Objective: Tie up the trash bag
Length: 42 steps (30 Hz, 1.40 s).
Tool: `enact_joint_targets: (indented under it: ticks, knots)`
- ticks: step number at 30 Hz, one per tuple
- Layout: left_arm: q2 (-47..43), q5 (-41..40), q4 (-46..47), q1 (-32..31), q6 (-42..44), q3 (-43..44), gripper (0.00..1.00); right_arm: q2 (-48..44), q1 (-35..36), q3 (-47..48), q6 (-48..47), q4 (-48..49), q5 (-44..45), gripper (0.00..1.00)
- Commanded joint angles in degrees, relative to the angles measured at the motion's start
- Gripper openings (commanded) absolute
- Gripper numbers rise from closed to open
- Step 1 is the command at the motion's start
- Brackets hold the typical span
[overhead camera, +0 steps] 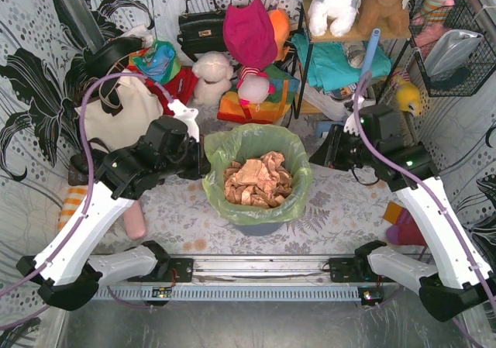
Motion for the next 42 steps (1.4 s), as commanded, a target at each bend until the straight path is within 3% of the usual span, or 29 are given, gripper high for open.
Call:
enact_joint_targets:
  ticks: [1,6,12,18,21,25,36,42]
  knots:
    - [-2.8,-0.1,2.8,0.7,-0.5,-5.4,0.00,-2.6,0.2,-7.3,1.7,0.1,6.9,0.39]
    - [-3.8,0.2,2.9,1.1,-1.2,-8.7,0.00,-4.1,0.2,-15.5,4.7,4.8,1.8,0.58]
    - [-4.5,0.7,3.4,1.4,-1.8,-9.7,0.00,-4.5,0.2,-22.3,8.5,12.5,-5.1,0.59]
    - [-5.1,1.4,3.5,1.4,-2.5,-9.6,0.00,-3.9,0.2,-27.2,9.9,17.0,-7.5,0.44]
    - [-5.5,1.5,3.3,1.5,-2.8,-9.4,0.00,-4.2,0.1,-28.8,10.3,18.0,-7.4,0.28]
    - [-5.8,2.0,2.3,1.4,-3.2,-8.2,0.00,-5.8,0.1,-28.5,9.3,16.9,-5.9,0.00]
    - [-7.1,4.0,-3.3,1.5,-5.0,-0.9,0.00,-11.9,0.1,-17.5,7.1,2.7,1.1,0.00]
    - [-6.4,5.1,-1.8,1.5,-5.4,2.9,0.00,-10.8,0.1,-6.2,5.4,2.2,0.4,0.00]
